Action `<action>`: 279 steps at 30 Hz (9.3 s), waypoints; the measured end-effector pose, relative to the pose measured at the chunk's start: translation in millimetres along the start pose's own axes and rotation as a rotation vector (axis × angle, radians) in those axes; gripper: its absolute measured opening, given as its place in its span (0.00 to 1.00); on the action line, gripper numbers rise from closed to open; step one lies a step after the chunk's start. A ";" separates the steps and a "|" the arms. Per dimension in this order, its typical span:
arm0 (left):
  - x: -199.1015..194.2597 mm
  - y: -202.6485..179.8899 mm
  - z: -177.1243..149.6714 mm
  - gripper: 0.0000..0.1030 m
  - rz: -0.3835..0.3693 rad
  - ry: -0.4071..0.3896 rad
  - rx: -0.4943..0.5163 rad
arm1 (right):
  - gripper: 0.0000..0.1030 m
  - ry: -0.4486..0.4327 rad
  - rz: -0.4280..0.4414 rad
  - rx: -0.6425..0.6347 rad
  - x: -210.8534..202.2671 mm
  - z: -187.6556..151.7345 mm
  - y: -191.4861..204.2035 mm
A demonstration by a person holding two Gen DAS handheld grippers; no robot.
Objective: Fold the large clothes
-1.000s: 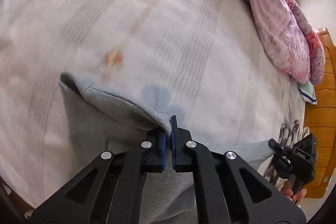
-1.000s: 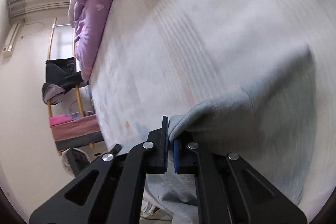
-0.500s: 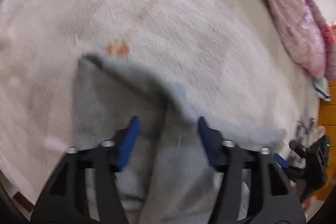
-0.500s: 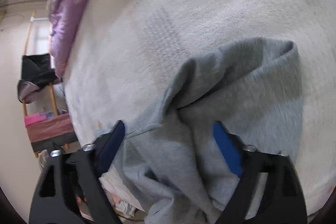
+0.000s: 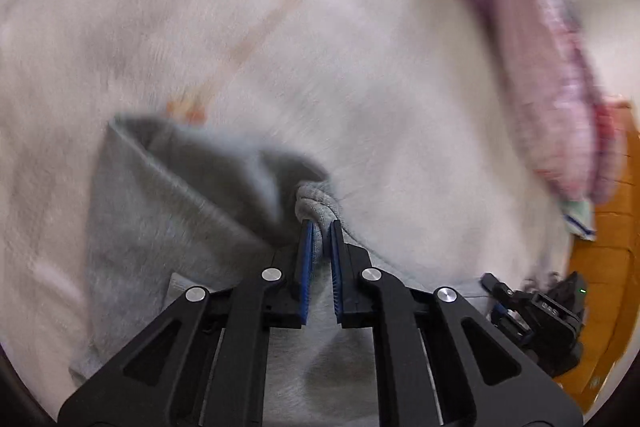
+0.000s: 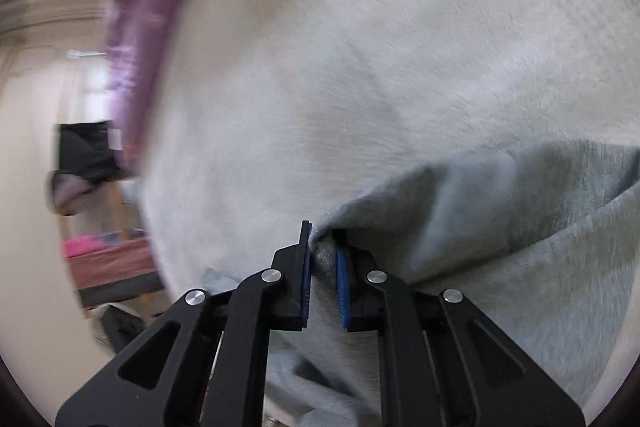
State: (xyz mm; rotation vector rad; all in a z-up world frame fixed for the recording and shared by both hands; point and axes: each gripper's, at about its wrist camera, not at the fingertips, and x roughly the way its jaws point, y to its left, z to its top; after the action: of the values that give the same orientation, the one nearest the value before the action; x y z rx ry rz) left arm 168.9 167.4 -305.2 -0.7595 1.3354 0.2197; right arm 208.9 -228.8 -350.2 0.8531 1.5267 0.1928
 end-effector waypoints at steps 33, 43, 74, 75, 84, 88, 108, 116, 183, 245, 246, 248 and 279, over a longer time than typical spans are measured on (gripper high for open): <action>-3.8 64.2 -193.7 0.25 0.290 0.417 0.122 | 0.54 0.307 -0.434 0.219 -5.5 -201.2 -54.5; -81.3 -8.2 -193.9 0.11 0.212 0.212 0.365 | 0.05 0.019 -0.268 -0.271 -50.8 -221.2 78.8; -92.9 -62.9 -223.5 0.42 0.299 0.188 0.458 | 0.77 0.017 -0.365 -0.226 -112.8 -264.3 92.9; -106.7 -62.5 -223.5 0.42 0.291 0.180 0.449 | 0.77 0.007 -0.361 -0.230 -121.3 -265.1 95.2; -214.1 -54.8 -216.7 0.49 0.262 0.047 0.381 | 0.77 -0.009 -0.387 -0.310 -157.4 -269.6 120.3; -230.3 -55.5 -203.0 0.51 0.279 -0.015 0.331 | 0.77 0.013 -0.360 -0.314 -167.3 -246.4 117.2; -141.2 -8.9 -59.9 0.66 0.343 0.072 0.200 | 0.84 -0.040 -0.469 -0.182 -133.6 -66.3 89.6; -66.1 29.2 8.2 0.71 0.320 0.138 0.187 | 0.84 0.025 -0.577 -0.158 -74.5 -16.9 47.5; 21.4 58.7 44.6 0.84 0.169 0.278 0.206 | 0.06 0.019 -0.489 -0.084 -85.6 -11.4 -8.1; -140.8 193.3 -297.4 0.01 0.389 0.047 0.088 | 0.07 -0.223 -0.510 -0.249 -161.1 -354.0 -123.0; -137.4 197.9 -301.7 0.01 0.393 0.066 0.083 | 0.10 -0.194 -0.527 -0.226 -154.3 -357.2 -132.4; -134.0 206.0 -311.3 0.03 0.359 0.117 0.070 | 0.11 -0.110 -0.540 -0.173 -143.5 -363.2 -149.1; -70.9 207.2 -334.7 0.20 0.191 0.351 -0.189 | 0.26 0.030 -0.450 0.099 -88.7 -369.1 -140.5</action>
State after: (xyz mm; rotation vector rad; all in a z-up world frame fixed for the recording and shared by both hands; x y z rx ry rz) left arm -229.3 137.3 -328.9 -0.8561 1.7403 0.3814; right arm -192.2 -247.8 -298.9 0.5647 1.7255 -0.2007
